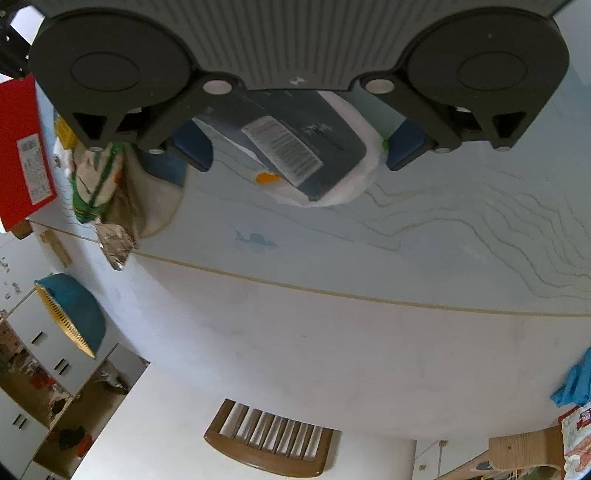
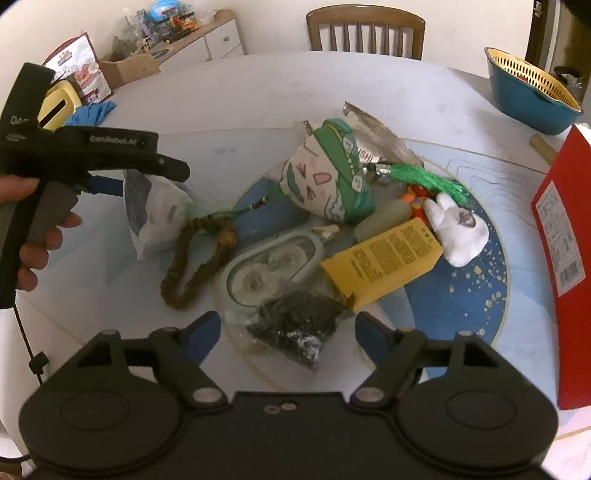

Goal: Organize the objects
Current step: 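Grasp the white-and-blue packet with the left tool while the right tool grasps the dark bead bag, then carry the packet and bead bag into the red shoebox with both tools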

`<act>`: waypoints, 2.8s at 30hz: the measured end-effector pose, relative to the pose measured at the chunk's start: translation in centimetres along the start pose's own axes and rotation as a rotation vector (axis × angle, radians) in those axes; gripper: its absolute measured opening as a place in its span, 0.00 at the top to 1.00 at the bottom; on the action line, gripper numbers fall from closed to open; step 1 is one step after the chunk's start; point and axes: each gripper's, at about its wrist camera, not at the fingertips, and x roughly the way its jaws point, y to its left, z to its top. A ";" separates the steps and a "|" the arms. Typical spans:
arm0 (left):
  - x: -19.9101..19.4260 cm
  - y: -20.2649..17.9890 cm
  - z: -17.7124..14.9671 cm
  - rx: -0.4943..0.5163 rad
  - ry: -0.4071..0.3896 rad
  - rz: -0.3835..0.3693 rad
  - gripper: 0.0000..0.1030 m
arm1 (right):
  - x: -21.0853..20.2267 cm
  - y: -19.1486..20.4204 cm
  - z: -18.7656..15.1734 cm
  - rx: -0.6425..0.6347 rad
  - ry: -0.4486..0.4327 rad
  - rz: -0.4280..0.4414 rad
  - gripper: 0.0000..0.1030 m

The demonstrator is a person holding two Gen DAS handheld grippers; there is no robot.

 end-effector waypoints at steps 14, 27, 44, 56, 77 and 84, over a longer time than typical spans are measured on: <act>-2.5 -1.3 -2.1 0.044 -0.015 -0.052 0.46 | -0.7 -0.3 -0.7 0.009 -0.013 0.010 0.54; -7.6 -4.1 -2.4 0.105 -0.080 -0.091 0.49 | -5.2 -2.1 -1.2 0.032 -0.087 0.007 0.61; -11.0 -15.6 -2.7 0.253 -0.088 -0.218 0.49 | -14.6 -8.5 -1.7 0.083 -0.207 0.008 0.61; -9.2 -27.1 -2.8 0.381 -0.065 -0.290 0.49 | -18.8 -17.6 -2.9 0.145 -0.263 -0.070 0.61; -2.9 -44.8 -3.3 0.602 -0.016 -0.249 0.49 | -19.6 -32.1 -1.8 0.202 -0.243 -0.183 0.60; 1.3 -47.4 -4.4 0.689 0.046 -0.132 0.48 | -17.3 -35.1 -0.5 0.226 -0.207 -0.147 0.60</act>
